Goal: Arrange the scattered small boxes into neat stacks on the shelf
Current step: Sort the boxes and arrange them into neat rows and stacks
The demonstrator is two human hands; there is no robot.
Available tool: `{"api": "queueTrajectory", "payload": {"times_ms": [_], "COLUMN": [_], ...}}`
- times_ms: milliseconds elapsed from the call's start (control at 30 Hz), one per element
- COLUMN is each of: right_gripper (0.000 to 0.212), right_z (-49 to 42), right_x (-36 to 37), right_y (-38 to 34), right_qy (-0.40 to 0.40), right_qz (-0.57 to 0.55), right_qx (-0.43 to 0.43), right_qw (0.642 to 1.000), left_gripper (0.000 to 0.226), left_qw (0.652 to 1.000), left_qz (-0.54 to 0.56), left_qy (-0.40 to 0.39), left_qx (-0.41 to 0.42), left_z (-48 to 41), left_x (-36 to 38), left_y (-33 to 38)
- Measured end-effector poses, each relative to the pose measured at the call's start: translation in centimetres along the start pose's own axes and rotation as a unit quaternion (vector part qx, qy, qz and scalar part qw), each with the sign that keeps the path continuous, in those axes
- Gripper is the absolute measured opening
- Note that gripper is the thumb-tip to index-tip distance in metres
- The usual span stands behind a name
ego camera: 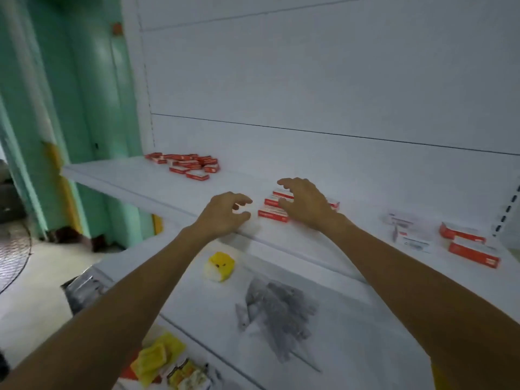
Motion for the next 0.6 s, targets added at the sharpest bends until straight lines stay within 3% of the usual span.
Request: {"api": "queueTrajectory", "payload": {"times_ms": [200,600], "right_gripper": [0.047,0.047], "right_z": [-5.4,-17.9], "right_x": [5.6,15.0], "right_y": [-8.4,-21.0], "right_qy": [-0.047,-0.036], "right_qz": [-0.031,-0.073], "right_qx": [-0.046,-0.033], "right_qw": [0.997,0.996], "left_gripper": [0.032,0.031], "left_qw": [0.998,0.997], "left_qz": [-0.032,-0.063], "left_qy": [0.027,0.021], "left_qx": [-0.05,-0.032], "left_z": [0.4,-4.7], "left_x": [-6.8,-17.5], "left_y": [-8.1,-24.4]}}
Point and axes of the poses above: each hand's wrist, its own z-axis away from the middle knuckle, its own x-axis out of the palm, y = z × x, the point moved 5 cm from there along -z, towards the middle knuckle, and after that the axes turned 4 degrees about x, right-handed, at the moved point
